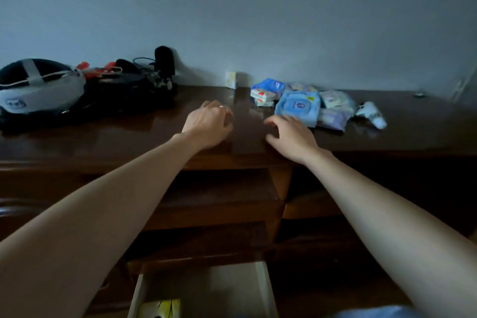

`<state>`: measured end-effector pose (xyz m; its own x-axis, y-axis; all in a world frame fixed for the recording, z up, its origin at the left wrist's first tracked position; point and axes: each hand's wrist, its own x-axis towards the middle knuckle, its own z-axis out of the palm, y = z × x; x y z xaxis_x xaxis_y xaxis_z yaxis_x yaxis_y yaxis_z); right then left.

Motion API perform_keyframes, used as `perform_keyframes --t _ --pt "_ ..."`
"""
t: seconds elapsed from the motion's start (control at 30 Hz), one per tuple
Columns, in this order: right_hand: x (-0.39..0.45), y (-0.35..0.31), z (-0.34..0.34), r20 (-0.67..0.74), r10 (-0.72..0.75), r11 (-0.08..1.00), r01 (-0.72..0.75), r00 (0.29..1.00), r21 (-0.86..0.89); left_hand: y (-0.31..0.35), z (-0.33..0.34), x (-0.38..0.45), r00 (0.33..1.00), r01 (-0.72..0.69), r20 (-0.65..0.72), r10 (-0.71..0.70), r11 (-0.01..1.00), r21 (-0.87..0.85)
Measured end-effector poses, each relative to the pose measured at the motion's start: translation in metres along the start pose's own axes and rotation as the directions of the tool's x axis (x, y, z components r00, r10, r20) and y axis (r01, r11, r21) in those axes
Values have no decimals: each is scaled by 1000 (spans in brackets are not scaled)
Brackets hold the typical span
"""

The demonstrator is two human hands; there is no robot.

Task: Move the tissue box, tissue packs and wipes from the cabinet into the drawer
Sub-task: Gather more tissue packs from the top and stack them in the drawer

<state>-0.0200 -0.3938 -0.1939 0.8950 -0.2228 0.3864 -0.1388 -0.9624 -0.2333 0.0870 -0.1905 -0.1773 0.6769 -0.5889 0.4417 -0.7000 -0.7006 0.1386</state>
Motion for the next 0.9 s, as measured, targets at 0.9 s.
perform_keyframes --t 0.9 --pt "119 102 1 -87 573 794 -526 815 306 61 107 168 933 307 349 -87 697 -648"
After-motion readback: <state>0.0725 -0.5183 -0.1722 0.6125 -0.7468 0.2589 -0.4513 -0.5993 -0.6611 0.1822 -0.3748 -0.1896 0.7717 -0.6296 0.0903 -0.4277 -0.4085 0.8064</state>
